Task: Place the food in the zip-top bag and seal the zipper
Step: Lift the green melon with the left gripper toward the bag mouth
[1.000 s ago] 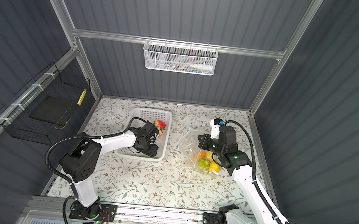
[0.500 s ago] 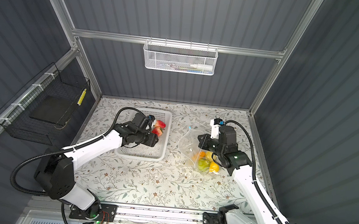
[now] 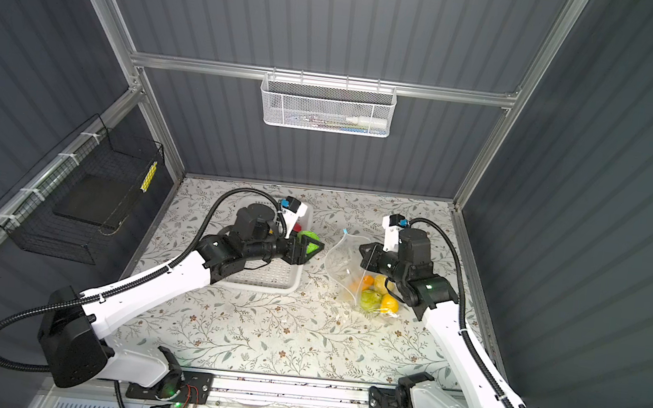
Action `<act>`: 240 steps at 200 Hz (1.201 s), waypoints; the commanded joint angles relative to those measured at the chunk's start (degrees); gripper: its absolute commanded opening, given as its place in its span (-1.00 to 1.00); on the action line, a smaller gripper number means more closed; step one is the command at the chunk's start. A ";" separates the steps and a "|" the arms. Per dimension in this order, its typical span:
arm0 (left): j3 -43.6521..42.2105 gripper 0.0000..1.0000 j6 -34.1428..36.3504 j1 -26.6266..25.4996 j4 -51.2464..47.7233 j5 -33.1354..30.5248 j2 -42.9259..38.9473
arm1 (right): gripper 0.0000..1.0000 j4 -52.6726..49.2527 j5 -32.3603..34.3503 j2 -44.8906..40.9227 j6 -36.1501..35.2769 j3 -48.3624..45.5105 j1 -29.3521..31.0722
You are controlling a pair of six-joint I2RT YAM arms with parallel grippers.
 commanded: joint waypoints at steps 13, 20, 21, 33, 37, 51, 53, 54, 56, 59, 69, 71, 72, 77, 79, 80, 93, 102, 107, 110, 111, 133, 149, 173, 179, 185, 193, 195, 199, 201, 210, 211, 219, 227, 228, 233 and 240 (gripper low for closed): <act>3.71 0.18 -2.25 -2.67 5.99 3.98 4.37 | -1.00 2.62 -3.33 -1.69 1.00 -1.08 -0.03; 4.03 0.18 -2.70 -3.25 6.89 3.98 5.19 | -1.00 2.64 -3.47 -1.86 0.91 -1.08 -0.02; 4.08 0.18 -2.76 -3.30 7.05 3.98 5.31 | -1.00 2.63 -3.47 -1.86 0.91 -1.12 -0.02; 4.44 0.18 -3.64 -3.99 9.13 4.00 6.60 | -1.00 2.55 -3.34 -2.04 0.74 -1.16 -0.03; 4.68 0.18 -3.90 -4.19 9.58 5.67 7.06 | -1.00 2.42 -3.26 -2.12 0.70 -1.16 0.00; 5.18 0.17 -4.69 -4.67 10.46 5.40 8.57 | -1.00 2.25 -3.27 -2.22 0.58 -1.25 0.03; 5.18 0.17 -4.82 -4.74 10.66 5.32 8.76 | -1.00 2.27 -3.29 -2.24 0.59 -1.25 -0.01; 5.18 0.17 -4.88 -4.75 10.74 5.26 8.81 | -1.00 2.27 -3.25 -2.27 0.57 -1.25 0.03; 5.18 0.17 -4.96 -4.82 10.95 5.16 9.02 | -1.00 2.27 -3.28 -2.30 0.63 -1.25 0.01; 5.16 0.17 -5.22 -4.83 11.20 4.89 9.25 | -1.00 2.29 -3.37 -2.31 0.60 -1.32 -0.02; 4.64 0.18 -6.41 -5.09 12.65 4.83 10.00 | -1.00 2.52 -3.61 -2.47 0.70 -1.42 -0.03; 4.56 0.18 -6.66 -5.10 12.96 4.83 10.18 | -1.00 2.60 -3.70 -2.52 0.73 -1.49 -0.03; 4.48 0.18 -6.85 -5.11 13.21 4.84 10.22 | -1.00 2.65 -3.72 -2.55 0.73 -1.50 -0.03; 4.11 0.18 -7.53 -5.05 14.09 4.79 10.56 | -1.00 2.83 -3.88 -2.57 0.79 -1.60 -0.01; 4.03 0.17 -7.78 -5.12 14.36 4.80 10.73 | -1.00 2.85 -3.90 -2.64 0.79 -1.65 0.00; 3.95 0.17 -7.94 -5.16 14.52 4.83 10.80 | -1.00 2.87 -3.90 -2.65 0.81 -1.67 -0.01; 3.69 0.17 -8.63 -5.32 15.24 2.21 11.82 | -1.00 2.97 -3.99 -2.82 0.89 -1.78 0.01; 3.91 0.17 -8.75 -5.56 14.67 1.22 12.47 | -1.00 3.05 -4.08 -3.00 0.91 -1.86 0.05; 4.01 0.17 -8.80 -5.71 14.20 0.33 12.74 | -1.00 3.06 -4.05 -3.14 0.91 -1.91 0.06; 4.01 0.17 -8.75 -5.80 13.90 0.01 12.92 | -1.00 3.06 -4.09 -3.18 0.91 -1.95 0.06; 4.03 0.17 -8.77 -5.76 13.81 -0.16 12.91 | -1.00 3.06 -4.09 -3.23 0.91 -1.95 0.06; 4.68 0.17 -8.54 -6.13 11.40 -2.35 14.06 | -1.00 3.20 -4.48 -3.79 0.91 -2.04 0.06; 5.82 0.17 -8.25 -6.39 8.42 -4.14 14.95 | -1.00 3.28 -4.53 -4.27 1.07 -2.13 0.06; 7.96 0.18 -7.40 -6.96 3.99 -6.86 16.19 | -1.00 3.44 -4.82 -4.92 1.26 -2.07 0.06; 8.64 0.20 -7.15 -7.09 2.72 -7.52 16.60 | -1.00 3.53 -5.11 -5.03 1.39 -2.04 0.02; 9.29 0.22 -6.82 -7.22 1.41 -8.19 16.95 | -1.00 3.58 -5.43 -5.02 1.44 -1.98 0.12; 10.23 0.24 -6.48 -7.45 -0.08 -8.94 17.43 | -1.00 3.69 -5.88 -4.95 1.59 -1.95 0.15; 10.38 0.24 -6.44 -7.52 -0.41 -9.12 17.53 | -1.00 3.79 -5.92 -4.94 1.65 -2.00 0.15; 10.77 0.25 -6.22 -7.68 -1.09 -9.45 17.78 | -1.00 3.88 -6.02 -4.82 1.69 -2.02 0.17; 11.02 0.26 -6.15 -7.73 -1.37 -9.60 17.88 | -1.00 3.86 -6.06 -4.80 1.72 -2.04 0.18; 11.68 0.28 -6.04 -7.93 -2.53 -10.31 18.25 | -1.00 3.93 -6.23 -4.57 1.76 -2.13 0.24; 11.73 0.28 -6.06 -7.92 -2.63 -10.37 18.30 | -1.00 3.94 -6.21 -4.54 1.73 -2.13 0.24; 12.18 0.31 -6.05 -8.06 -3.26 -10.68 18.58 | -1.00 3.94 -6.20 -4.44 1.80 -2.22 0.32; 12.46 0.34 -6.05 -8.02 -3.72 -10.70 18.83 | -1.00 4.10 -6.25 -4.18 1.94 -2.37 0.33; 12.47 0.35 -6.02 -8.06 -3.75 -10.70 18.85 | -1.00 4.11 -6.22 -4.17 1.95 -2.38 0.33; 12.55 0.37 -6.07 -8.08 -3.92 -10.70 18.95 | -1.00 4.15 -6.27 -4.03 2.04 -2.47 0.33; 12.78 0.41 -5.99 -8.13 -4.12 -10.70 19.05 | -1.00 4.20 -6.21 -3.85 2.05 -2.57 0.41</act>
